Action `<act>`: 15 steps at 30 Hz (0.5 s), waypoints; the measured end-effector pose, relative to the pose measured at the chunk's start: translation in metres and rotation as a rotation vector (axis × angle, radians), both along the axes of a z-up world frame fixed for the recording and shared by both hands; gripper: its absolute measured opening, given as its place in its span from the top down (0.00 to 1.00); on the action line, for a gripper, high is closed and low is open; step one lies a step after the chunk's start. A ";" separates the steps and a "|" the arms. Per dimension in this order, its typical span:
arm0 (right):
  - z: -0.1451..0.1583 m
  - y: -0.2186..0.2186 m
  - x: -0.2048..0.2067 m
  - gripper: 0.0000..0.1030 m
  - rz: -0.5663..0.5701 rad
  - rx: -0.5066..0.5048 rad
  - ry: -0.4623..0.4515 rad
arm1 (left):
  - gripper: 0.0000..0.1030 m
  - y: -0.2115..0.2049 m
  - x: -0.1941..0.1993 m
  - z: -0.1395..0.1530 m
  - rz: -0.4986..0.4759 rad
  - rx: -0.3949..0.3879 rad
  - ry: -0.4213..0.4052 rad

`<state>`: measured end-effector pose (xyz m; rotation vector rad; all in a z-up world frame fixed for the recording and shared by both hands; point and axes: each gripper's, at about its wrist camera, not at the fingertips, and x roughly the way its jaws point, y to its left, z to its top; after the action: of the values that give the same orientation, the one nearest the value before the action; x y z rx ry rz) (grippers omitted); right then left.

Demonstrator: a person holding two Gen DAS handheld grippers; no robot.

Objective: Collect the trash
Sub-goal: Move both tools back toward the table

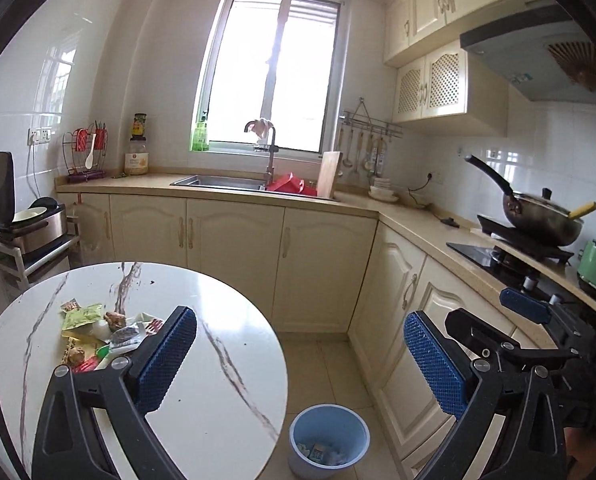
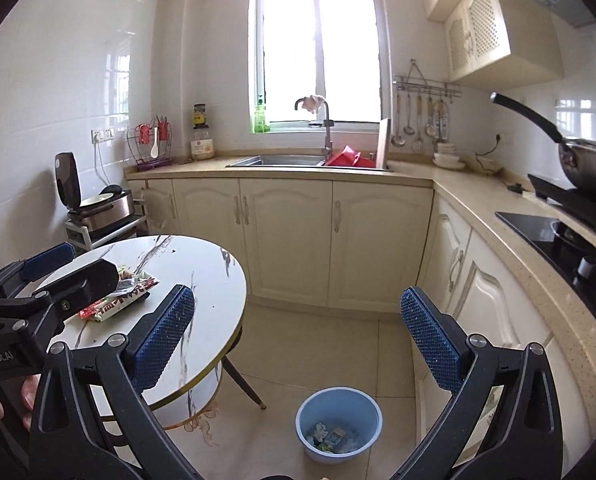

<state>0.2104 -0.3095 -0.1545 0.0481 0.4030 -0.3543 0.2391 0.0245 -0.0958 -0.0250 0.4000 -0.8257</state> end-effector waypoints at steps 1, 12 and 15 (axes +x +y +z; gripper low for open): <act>-0.003 0.004 0.009 0.00 0.008 0.003 0.016 | 0.01 0.010 0.008 0.001 0.001 0.008 0.010; -0.049 0.052 0.120 0.00 0.102 0.046 0.173 | 0.01 0.088 0.122 -0.036 0.081 0.163 0.179; -0.067 0.062 0.151 0.00 0.107 0.066 0.224 | 0.01 0.094 0.146 -0.043 0.069 0.199 0.213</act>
<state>0.3618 -0.2473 -0.2215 0.0509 0.6367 -0.2413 0.3853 0.1181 -0.1384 0.0585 0.6769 -0.7138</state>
